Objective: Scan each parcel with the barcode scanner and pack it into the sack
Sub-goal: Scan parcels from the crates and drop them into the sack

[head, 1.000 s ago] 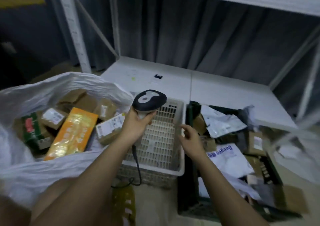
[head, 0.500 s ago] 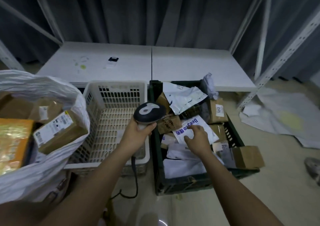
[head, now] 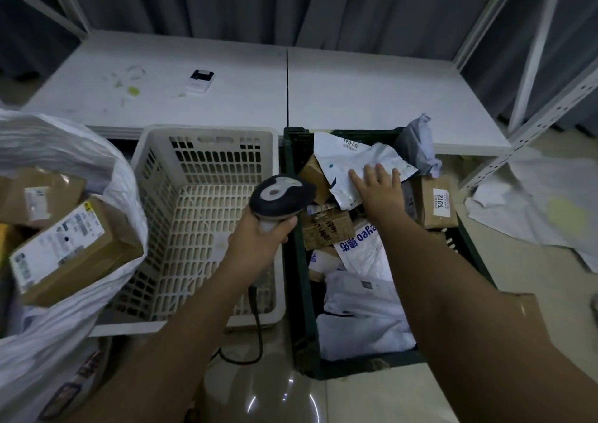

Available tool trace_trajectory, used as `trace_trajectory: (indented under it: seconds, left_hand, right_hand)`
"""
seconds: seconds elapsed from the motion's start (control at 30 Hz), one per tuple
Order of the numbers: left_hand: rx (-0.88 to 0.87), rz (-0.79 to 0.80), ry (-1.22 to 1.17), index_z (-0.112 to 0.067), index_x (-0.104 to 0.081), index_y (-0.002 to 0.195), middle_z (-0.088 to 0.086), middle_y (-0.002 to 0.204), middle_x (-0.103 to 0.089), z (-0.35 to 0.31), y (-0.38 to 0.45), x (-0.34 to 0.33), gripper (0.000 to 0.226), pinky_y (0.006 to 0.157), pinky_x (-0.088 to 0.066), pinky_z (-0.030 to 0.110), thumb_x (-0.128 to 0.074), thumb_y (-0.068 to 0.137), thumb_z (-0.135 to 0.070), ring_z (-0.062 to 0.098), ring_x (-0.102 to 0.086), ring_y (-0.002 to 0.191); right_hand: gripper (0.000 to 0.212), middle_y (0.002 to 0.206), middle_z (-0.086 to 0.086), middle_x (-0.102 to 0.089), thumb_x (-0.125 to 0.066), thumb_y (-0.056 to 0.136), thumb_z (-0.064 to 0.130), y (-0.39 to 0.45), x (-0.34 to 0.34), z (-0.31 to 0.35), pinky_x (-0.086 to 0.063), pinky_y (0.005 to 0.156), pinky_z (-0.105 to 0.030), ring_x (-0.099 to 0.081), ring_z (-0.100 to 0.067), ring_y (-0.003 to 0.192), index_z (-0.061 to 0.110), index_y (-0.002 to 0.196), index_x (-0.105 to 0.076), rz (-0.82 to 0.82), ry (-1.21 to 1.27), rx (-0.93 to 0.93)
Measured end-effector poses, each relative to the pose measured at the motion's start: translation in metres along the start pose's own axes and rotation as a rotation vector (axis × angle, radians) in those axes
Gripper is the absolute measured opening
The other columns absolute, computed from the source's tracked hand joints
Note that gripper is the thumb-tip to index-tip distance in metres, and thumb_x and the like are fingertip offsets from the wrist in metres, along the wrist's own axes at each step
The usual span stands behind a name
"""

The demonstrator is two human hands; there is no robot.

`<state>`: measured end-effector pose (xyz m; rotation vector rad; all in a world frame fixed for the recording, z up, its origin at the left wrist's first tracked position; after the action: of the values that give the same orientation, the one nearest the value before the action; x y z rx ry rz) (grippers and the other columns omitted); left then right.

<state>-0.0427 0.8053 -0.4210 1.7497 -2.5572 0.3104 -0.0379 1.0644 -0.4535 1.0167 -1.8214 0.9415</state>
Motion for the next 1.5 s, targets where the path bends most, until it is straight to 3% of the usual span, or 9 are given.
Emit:
trace_trajectory:
  seconds: [0.23, 0.47, 0.67, 0.77, 0.97, 1.1, 1.23, 1.37, 1.5]
  left_hand:
    - [0.0, 0.035, -0.051, -0.012, -0.049, 0.134, 0.01, 0.107, -0.064, 0.006, -0.002, 0.007, 0.051, 0.065, -0.053, 0.018, -0.067, 0.087, -0.012, 0.012, -0.062, 0.078]
    - [-0.011, -0.033, -0.079, -0.011, -0.052, 0.132, 0.011, 0.11, -0.065, -0.015, -0.024, 0.033, 0.049, 0.071, -0.055, 0.021, -0.067, 0.086, -0.015, 0.013, -0.062, 0.083]
    - [-0.03, -0.217, -0.11, -0.007, -0.055, 0.128, 0.004, 0.092, -0.066, -0.047, -0.056, 0.076, 0.044, 0.06, -0.052, 0.017, -0.067, 0.087, -0.017, 0.011, -0.063, 0.073]
    - [-0.05, -0.284, -0.136, -0.009, -0.054, 0.129, 0.004, 0.106, -0.067, -0.057, -0.074, 0.101, 0.045, 0.081, -0.055, 0.028, -0.068, 0.087, -0.019, 0.016, -0.065, 0.093]
    - [-0.02, -0.365, -0.117, -0.018, -0.053, 0.129, -0.001, 0.112, -0.065, -0.054, -0.104, 0.138, 0.049, 0.086, -0.053, 0.035, -0.071, 0.085, -0.028, 0.014, -0.063, 0.096]
    - [-0.024, -0.362, -0.099, -0.008, -0.056, 0.121, -0.001, 0.096, -0.066, -0.036, -0.117, 0.147, 0.039, 0.063, -0.049, 0.014, -0.07, 0.086, -0.016, -0.001, -0.062, 0.071]
    - [0.03, -0.317, -0.125, -0.015, -0.052, 0.122, -0.006, 0.104, -0.064, -0.005, -0.127, 0.143, 0.04, 0.072, -0.052, 0.013, -0.07, 0.086, -0.015, -0.007, -0.064, 0.081]
    - [0.085, -0.267, -0.139, -0.02, -0.052, 0.122, -0.005, 0.096, -0.066, 0.013, -0.122, 0.137, 0.038, 0.072, -0.055, 0.02, -0.069, 0.087, -0.017, 0.0, -0.065, 0.076]
    - [0.095, -0.265, -0.147, -0.023, -0.052, 0.118, -0.006, 0.085, -0.066, 0.017, -0.114, 0.134, 0.035, 0.074, -0.054, 0.025, -0.068, 0.088, -0.019, 0.005, -0.064, 0.072]
  right_hand:
    - [0.037, 0.131, -0.015, -0.05, -0.045, 0.094, 0.009, -0.009, 0.002, 0.0, -0.024, 0.113, -0.053, -0.042, -0.038, 0.127, 0.011, 0.131, -0.048, -0.14, 0.011, -0.029]
    - [0.015, 0.082, -0.015, -0.067, -0.056, 0.093, 0.013, -0.064, 0.055, 0.01, -0.046, 0.057, -0.038, -0.062, -0.035, 0.071, 0.009, 0.108, -0.056, -0.585, 0.915, -0.028]
    - [0.005, 0.091, 0.005, -0.071, -0.064, 0.093, 0.016, -0.125, 0.109, 0.034, -0.055, 0.071, -0.023, -0.069, -0.012, 0.086, 0.017, 0.097, -0.066, -0.404, 1.748, 0.021]
    - [0.008, 0.094, 0.003, -0.072, -0.065, 0.092, 0.017, -0.147, 0.127, 0.045, -0.056, 0.065, -0.021, -0.071, -0.01, 0.083, 0.019, 0.099, -0.067, -0.232, 1.868, 0.052]
    - [0.013, 0.099, 0.001, -0.072, -0.064, 0.093, 0.019, -0.165, 0.132, 0.079, -0.056, 0.063, -0.022, -0.07, -0.01, 0.08, 0.018, 0.106, -0.065, 0.083, 1.722, 0.16]
    - [0.019, 0.104, -0.002, -0.063, -0.061, 0.093, 0.012, -0.166, 0.093, 0.107, -0.046, 0.064, -0.018, -0.063, -0.014, 0.087, 0.011, 0.112, -0.058, 0.053, 1.468, 0.018]
    - [0.065, 0.137, -0.01, -0.051, -0.055, 0.086, 0.002, -0.173, 0.036, 0.123, -0.041, 0.091, -0.032, -0.052, -0.033, 0.12, 0.019, 0.146, -0.034, -0.066, 1.28, -0.106]
    - [0.077, 0.151, -0.019, -0.028, -0.052, 0.087, 0.005, -0.172, 0.014, 0.129, -0.035, 0.101, -0.043, -0.035, -0.04, 0.129, 0.025, 0.154, -0.019, -0.089, 0.617, -0.069]
    - [0.082, 0.162, -0.015, -0.004, -0.063, 0.083, 0.015, -0.15, 0.036, 0.148, -0.001, 0.116, -0.058, -0.002, -0.04, 0.147, 0.03, 0.153, -0.022, -0.164, 0.222, 0.179]
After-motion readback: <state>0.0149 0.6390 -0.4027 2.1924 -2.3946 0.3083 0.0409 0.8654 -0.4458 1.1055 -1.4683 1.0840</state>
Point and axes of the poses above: each hand's wrist, its own y-axis towards the middle knuckle, its own x-axis out of the back of the hand, z = x × y, the point moved 1 cm from there along y, towards the middle knuckle
